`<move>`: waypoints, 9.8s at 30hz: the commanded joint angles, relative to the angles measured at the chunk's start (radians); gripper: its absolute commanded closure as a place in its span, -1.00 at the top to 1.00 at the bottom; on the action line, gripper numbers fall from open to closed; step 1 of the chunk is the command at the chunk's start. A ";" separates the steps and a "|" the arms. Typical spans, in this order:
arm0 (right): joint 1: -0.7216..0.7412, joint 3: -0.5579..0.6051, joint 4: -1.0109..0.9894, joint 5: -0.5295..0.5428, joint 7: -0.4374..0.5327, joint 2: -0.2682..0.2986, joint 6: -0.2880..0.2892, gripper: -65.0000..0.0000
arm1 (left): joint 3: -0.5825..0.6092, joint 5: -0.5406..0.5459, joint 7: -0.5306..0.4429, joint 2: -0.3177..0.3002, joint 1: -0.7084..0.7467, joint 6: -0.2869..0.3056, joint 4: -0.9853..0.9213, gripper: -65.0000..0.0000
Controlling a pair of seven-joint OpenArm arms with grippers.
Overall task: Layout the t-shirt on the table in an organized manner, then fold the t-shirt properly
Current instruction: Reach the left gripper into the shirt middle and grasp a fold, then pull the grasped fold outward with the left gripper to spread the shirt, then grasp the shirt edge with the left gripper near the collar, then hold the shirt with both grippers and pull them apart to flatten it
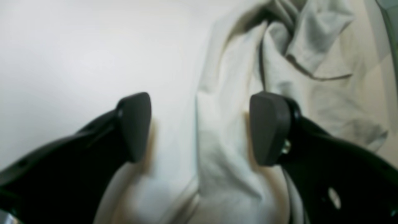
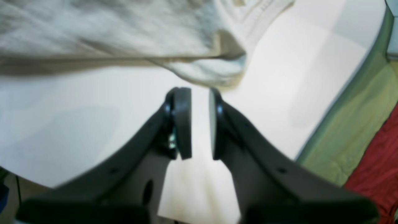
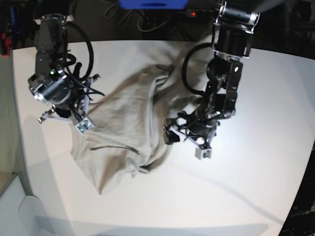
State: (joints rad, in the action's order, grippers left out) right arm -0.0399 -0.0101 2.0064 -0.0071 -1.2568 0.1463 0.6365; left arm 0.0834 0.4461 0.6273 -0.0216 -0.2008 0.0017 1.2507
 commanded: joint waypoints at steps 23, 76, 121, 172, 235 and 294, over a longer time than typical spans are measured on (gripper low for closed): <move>0.011 0.000 0.015 0.002 0.012 0.002 0.023 -0.65 | 0.052 0.009 -0.047 0.012 -0.122 -0.075 -0.032 -0.97; -0.012 -0.163 0.015 0.002 0.012 0.002 0.027 -0.64 | 0.671 -0.194 0.225 -0.093 0.083 -0.199 0.581 0.32; 0.002 -0.110 0.015 0.003 0.015 -0.027 0.027 -0.64 | 0.195 -0.181 0.013 0.179 -0.044 -0.191 0.030 0.34; 0.010 -0.110 -0.019 0.003 0.018 -0.030 0.027 -0.65 | 0.187 -0.181 0.015 0.032 0.013 -0.197 0.387 -0.98; 0.208 0.040 -0.358 0.002 0.052 -0.032 0.027 -0.64 | -0.238 -0.181 0.207 -0.133 0.367 -0.190 0.591 0.46; 0.206 -0.236 -0.450 0.002 0.231 0.181 0.027 -0.65 | -0.210 -0.185 0.217 -0.378 0.466 -0.190 0.653 0.47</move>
State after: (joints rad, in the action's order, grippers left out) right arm 0.1490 -0.2420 1.5444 -0.0082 -1.0355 0.3103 0.6506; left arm -0.1184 0.2665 0.8562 -0.3874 0.2710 -0.1867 1.8900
